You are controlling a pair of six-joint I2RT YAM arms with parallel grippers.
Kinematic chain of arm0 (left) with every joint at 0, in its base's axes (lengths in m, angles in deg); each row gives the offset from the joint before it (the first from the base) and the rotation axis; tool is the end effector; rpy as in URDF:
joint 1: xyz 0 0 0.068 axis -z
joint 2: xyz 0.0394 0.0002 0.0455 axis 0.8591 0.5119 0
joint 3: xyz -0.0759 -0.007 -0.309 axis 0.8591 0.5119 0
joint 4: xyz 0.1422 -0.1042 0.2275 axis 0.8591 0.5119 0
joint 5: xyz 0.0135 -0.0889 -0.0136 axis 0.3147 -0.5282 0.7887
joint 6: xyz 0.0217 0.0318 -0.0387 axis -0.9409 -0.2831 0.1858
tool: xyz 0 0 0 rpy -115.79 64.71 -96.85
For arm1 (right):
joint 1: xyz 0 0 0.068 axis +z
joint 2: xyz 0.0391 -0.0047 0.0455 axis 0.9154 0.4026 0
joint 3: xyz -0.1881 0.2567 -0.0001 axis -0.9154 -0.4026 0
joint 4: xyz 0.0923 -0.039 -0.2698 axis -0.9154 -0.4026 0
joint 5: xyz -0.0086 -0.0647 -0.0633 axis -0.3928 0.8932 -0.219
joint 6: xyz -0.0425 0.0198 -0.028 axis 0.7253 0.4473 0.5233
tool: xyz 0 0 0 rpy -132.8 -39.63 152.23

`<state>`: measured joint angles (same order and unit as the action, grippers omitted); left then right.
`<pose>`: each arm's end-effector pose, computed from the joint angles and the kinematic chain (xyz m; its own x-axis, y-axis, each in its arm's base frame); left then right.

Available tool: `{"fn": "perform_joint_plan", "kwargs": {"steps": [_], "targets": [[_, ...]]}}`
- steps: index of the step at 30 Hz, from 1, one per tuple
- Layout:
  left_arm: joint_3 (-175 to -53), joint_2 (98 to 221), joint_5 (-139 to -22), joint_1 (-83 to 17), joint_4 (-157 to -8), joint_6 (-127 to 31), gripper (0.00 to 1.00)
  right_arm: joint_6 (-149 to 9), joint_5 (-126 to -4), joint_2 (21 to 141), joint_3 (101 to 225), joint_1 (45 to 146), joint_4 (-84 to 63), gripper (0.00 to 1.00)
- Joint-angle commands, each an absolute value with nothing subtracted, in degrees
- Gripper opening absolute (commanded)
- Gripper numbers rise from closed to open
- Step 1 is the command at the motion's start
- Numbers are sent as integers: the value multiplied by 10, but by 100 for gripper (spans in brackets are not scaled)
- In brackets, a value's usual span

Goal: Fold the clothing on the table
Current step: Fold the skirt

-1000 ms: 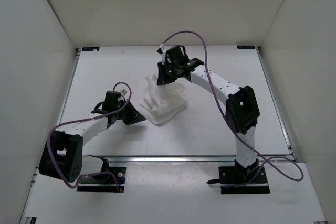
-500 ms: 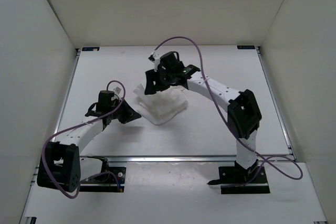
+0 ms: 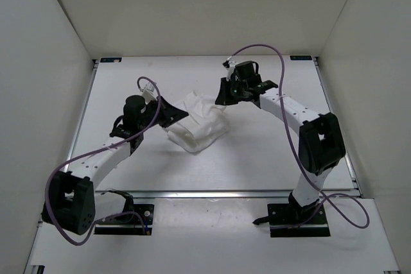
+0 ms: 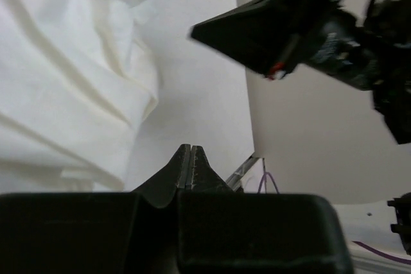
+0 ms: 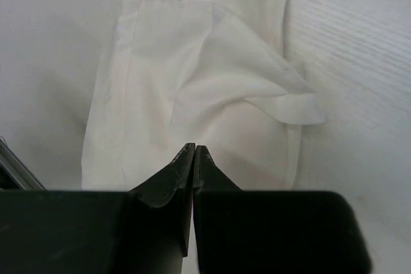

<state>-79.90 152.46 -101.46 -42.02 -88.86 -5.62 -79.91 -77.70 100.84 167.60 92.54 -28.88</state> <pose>0.2532 -0.0968 0.2769 -0.7651 -0.5040 -0.4009 0.1197 0.5003 -0.8575 0.3878 0.2055 0.3103 -0.7327 -0.0634 -0.6776 -0.4644 0.7744 0.4298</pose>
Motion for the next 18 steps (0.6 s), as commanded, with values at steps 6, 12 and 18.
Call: {"fn": "perform_joint_plan", "kwargs": {"steps": [6, 12, 18], "targets": [[-823, 1659, -967, -350, -1025, -7, 0, -780, -865, 1088, 1667, 967, -244, 0], [-812, 1716, -952, -313, -968, -32, 0, -786, -880, 1079, 1598, 984, -220, 0], [-764, 1693, -950, -313, -907, -55, 0, -780, -885, 1067, 1552, 970, -215, 0]]}}
